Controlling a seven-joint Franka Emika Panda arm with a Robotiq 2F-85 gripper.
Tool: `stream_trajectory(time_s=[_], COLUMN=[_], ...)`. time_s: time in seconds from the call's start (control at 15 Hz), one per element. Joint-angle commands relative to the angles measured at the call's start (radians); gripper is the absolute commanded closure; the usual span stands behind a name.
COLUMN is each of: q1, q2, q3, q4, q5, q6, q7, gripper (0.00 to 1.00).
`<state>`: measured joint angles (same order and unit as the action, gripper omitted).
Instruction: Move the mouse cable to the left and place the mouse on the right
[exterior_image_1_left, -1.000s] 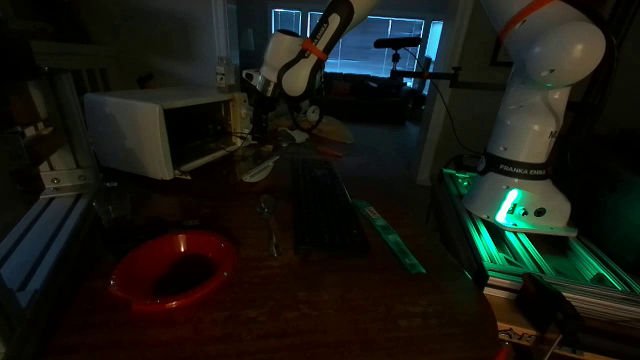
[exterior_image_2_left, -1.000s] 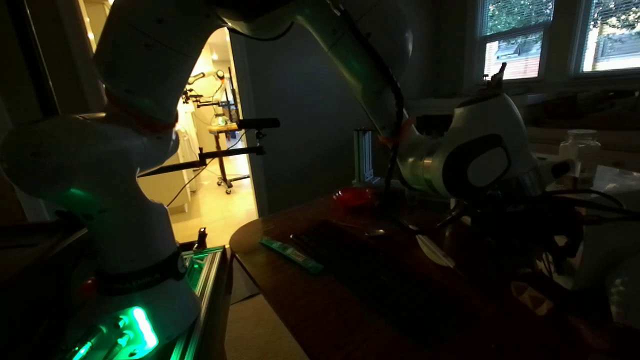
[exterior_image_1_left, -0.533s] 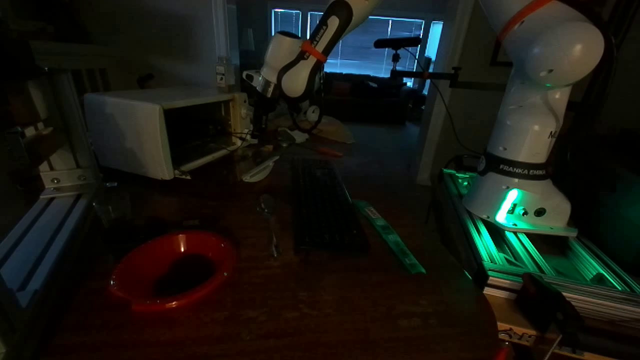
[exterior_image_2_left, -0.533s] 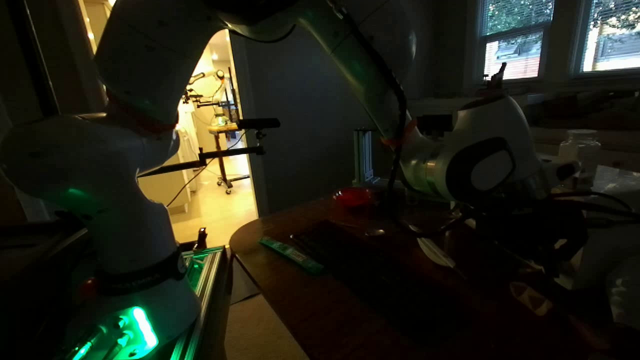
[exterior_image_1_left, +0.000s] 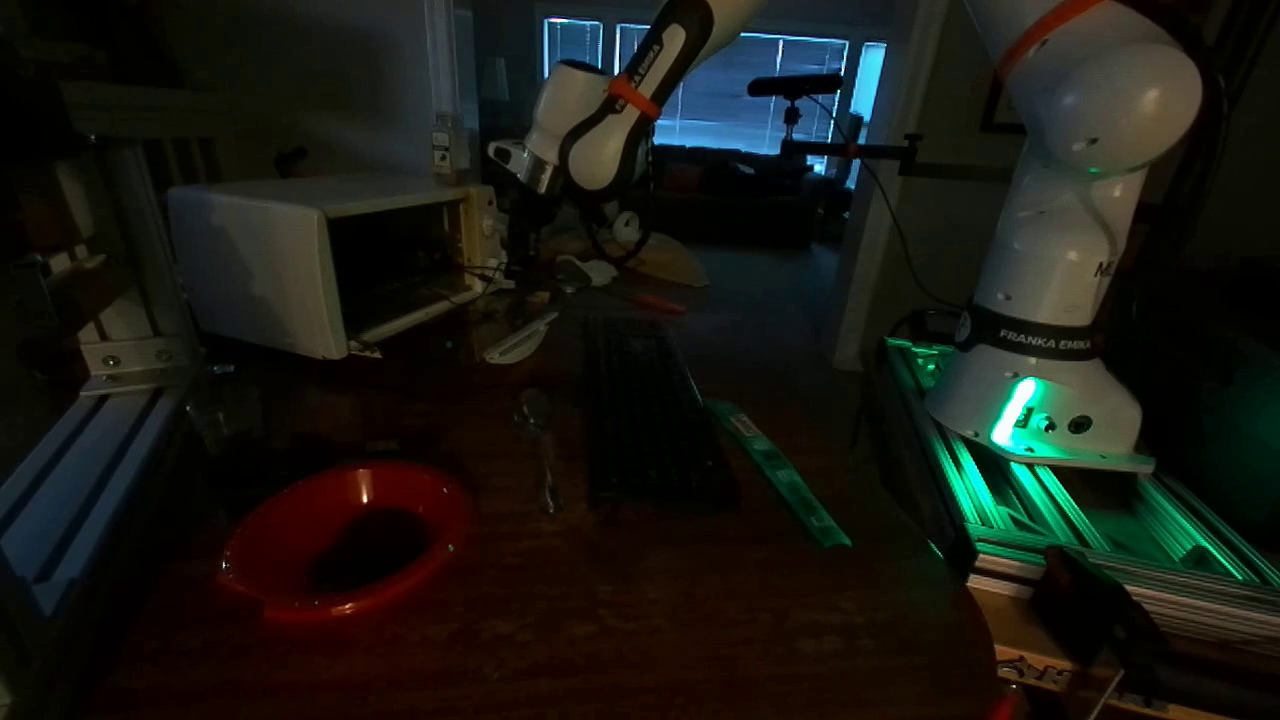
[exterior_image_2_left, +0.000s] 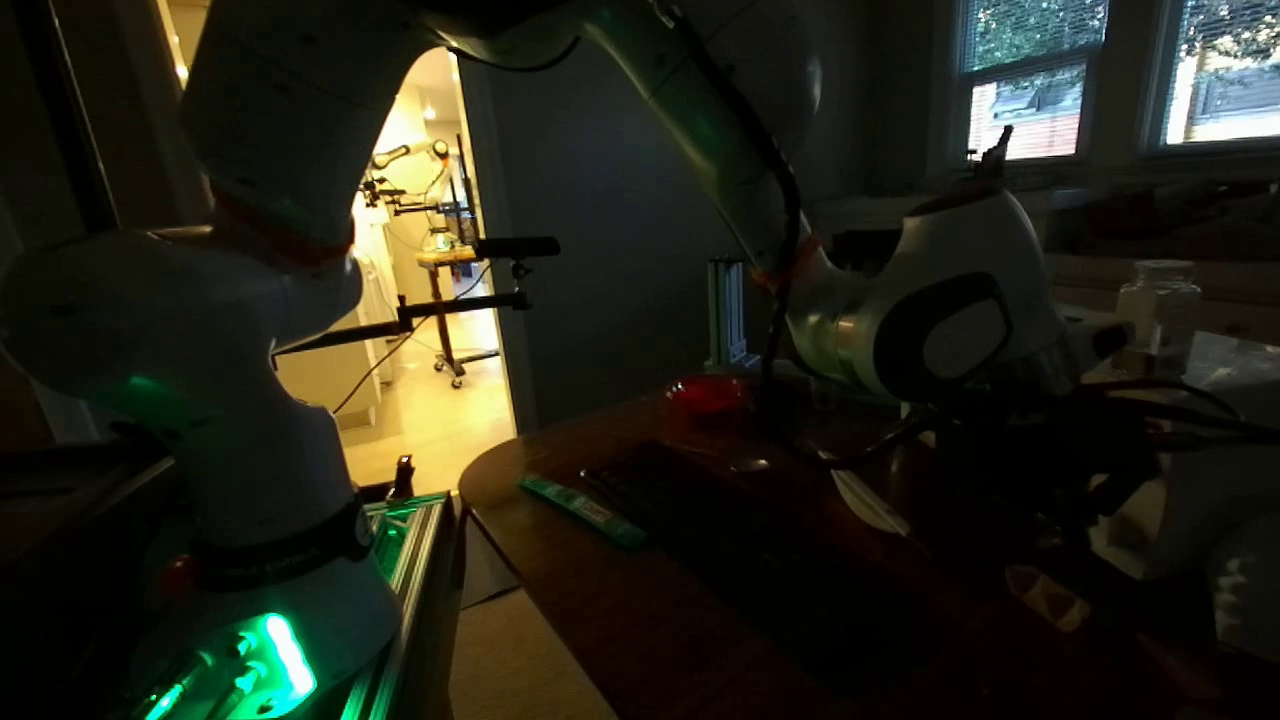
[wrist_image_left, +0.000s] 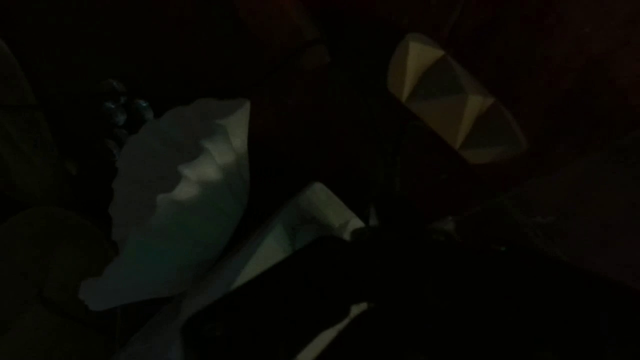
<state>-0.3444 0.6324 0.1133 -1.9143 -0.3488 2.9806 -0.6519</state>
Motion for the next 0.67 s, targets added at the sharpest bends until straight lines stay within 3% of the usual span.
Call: stream_trajectory(time_s=[0.0,0.4,0.6], q1=[-0.056,-0.119,-0.198], q2=[-0.103,-0.245,-0.3], q3=[0.057,0.129,0.201], q4=[-0.127,-0.251,-0.284], q5=[0.03,0.119,0.137], q6=[-0.009,-0.027,-0.038], q7=[-0.09,-0.209,-0.238], gripper=[0.99,0.99,0.99])
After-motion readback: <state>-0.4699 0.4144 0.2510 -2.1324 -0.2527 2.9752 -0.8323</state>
